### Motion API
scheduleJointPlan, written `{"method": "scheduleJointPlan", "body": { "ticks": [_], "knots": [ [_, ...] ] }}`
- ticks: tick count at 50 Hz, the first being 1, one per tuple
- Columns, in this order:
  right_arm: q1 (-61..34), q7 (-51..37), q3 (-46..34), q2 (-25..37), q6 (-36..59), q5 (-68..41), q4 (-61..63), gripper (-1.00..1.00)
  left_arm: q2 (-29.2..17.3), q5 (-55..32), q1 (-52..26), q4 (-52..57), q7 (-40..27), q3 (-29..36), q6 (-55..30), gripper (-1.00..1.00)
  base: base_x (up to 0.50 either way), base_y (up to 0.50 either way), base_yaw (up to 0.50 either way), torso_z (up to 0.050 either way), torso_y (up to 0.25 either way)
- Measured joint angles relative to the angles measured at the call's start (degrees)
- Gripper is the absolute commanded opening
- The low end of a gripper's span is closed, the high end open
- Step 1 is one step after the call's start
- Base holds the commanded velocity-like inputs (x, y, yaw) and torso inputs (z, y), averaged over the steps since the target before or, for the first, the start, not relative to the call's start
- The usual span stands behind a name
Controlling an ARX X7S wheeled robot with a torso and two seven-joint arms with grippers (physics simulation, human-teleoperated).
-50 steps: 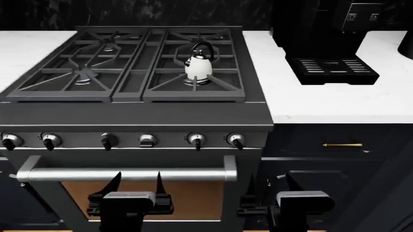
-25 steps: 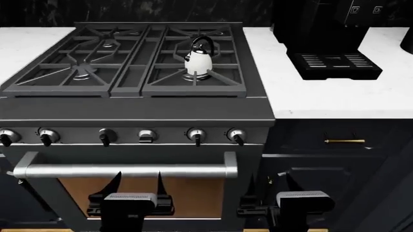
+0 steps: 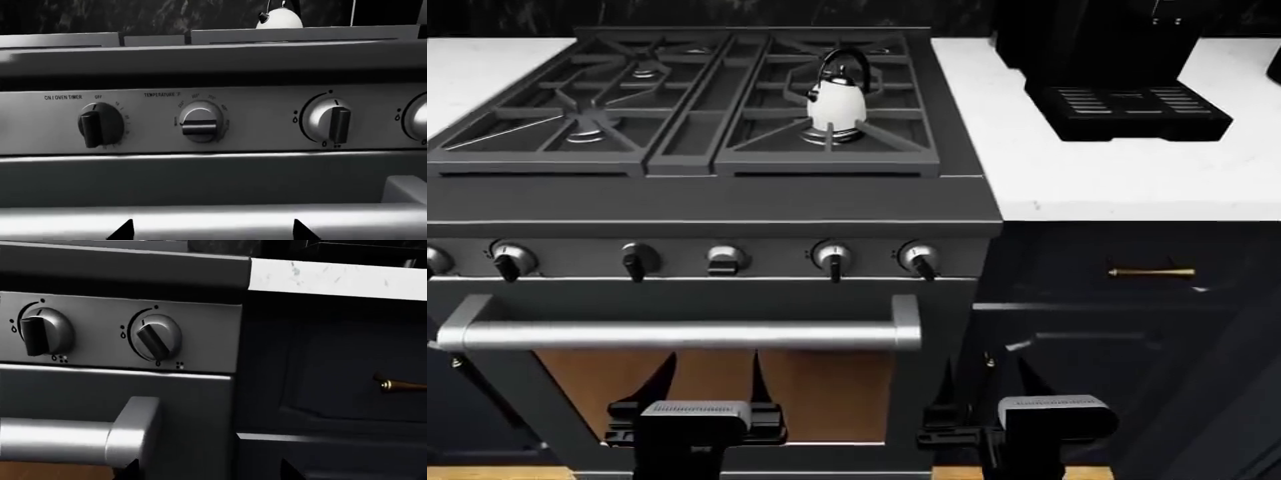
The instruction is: Turn off the front right burner of the stove.
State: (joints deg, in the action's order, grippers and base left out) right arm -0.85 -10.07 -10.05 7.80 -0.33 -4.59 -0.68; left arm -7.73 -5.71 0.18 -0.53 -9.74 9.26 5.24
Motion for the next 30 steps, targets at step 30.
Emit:
{"method": "scheduleJointPlan", "body": {
  "ticks": [30],
  "knots": [
    [0.15, -1.73, -1.21, 1.08, -0.33, -0.41, 0.59, 1.0, -1.23, 0.03, 0.52, 0.67, -1.57, 1.47, 2.04, 1.0, 0.0, 0.0, 0.0, -0.048, 0.0]
  ]
}}
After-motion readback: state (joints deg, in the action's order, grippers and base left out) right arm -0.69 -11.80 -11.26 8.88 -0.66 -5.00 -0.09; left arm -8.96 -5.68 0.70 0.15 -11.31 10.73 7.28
